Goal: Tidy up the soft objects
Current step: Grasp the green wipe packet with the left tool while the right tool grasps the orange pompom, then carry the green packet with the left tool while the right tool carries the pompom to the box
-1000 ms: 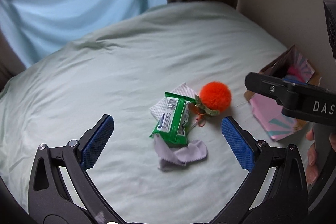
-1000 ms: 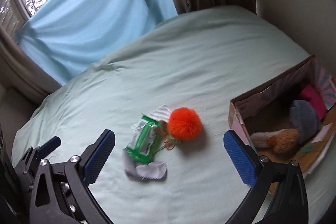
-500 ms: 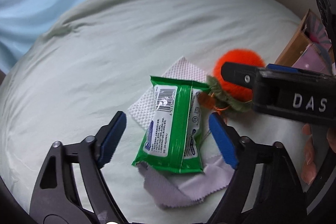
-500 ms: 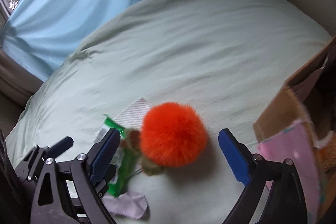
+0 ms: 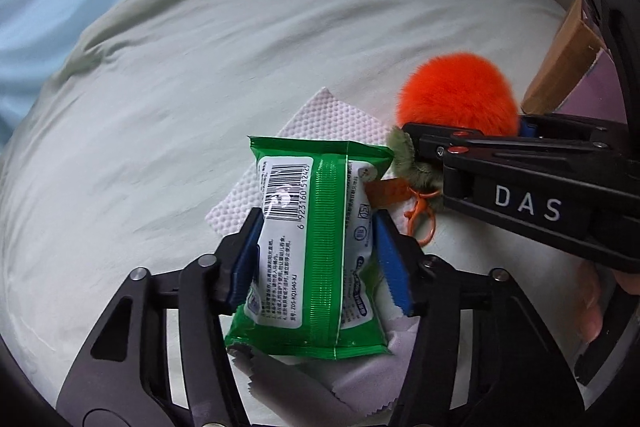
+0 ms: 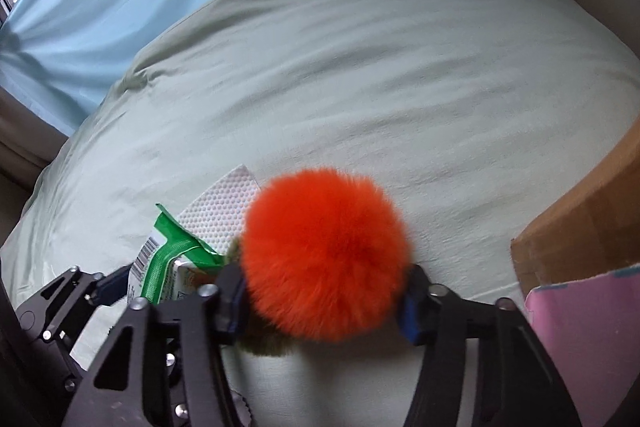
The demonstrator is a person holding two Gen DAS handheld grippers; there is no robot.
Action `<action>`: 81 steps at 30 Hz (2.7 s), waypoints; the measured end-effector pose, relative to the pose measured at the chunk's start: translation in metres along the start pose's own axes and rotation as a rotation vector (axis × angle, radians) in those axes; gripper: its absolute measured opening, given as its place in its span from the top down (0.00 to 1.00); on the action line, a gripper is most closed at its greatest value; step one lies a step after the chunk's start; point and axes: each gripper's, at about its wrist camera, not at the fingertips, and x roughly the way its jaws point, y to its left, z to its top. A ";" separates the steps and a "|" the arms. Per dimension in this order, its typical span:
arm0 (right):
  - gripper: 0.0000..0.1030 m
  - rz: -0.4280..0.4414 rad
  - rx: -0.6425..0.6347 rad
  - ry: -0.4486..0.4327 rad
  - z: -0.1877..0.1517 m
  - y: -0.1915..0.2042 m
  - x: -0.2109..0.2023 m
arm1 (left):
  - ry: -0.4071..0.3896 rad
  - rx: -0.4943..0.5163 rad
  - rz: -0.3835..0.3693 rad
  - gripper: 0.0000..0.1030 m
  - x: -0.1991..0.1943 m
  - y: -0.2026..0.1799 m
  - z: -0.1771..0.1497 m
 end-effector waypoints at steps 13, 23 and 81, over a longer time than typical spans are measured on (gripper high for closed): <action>0.66 0.008 -0.078 -0.058 0.001 0.011 -0.024 | -0.025 -0.043 -0.002 0.71 -0.028 0.009 0.007; 0.66 0.023 -0.105 -0.140 0.006 0.019 -0.102 | -0.106 -0.117 0.032 0.71 -0.116 0.006 0.015; 0.66 0.041 -0.329 -0.002 0.109 -0.249 -0.250 | 0.125 -0.427 0.034 0.71 -0.092 -0.259 0.156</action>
